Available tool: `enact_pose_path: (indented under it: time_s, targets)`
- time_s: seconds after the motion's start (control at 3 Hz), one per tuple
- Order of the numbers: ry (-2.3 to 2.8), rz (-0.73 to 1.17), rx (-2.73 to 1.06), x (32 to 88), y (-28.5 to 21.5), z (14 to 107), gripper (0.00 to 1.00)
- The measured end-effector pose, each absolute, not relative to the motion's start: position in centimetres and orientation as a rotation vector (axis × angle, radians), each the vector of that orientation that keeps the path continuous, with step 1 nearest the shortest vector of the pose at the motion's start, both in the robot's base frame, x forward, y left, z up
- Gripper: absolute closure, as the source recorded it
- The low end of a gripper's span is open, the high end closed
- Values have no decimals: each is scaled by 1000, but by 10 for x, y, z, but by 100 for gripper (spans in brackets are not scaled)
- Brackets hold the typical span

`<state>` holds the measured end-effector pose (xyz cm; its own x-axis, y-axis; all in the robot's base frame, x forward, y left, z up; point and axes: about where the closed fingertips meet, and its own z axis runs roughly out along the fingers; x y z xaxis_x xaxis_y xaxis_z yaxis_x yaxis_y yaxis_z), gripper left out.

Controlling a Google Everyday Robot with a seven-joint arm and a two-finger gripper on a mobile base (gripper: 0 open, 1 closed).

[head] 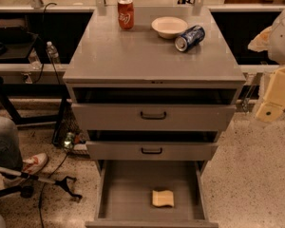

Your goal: Pick sponge from bottom drawer and place on counter

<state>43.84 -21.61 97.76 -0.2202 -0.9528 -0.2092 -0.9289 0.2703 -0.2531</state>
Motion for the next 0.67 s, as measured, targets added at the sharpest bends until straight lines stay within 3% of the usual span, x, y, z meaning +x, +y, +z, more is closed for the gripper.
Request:
enact_pose_path:
  time_s: [0.67]
  targets:
    - [2252, -45, -1711, 433, -219, 940, 0]
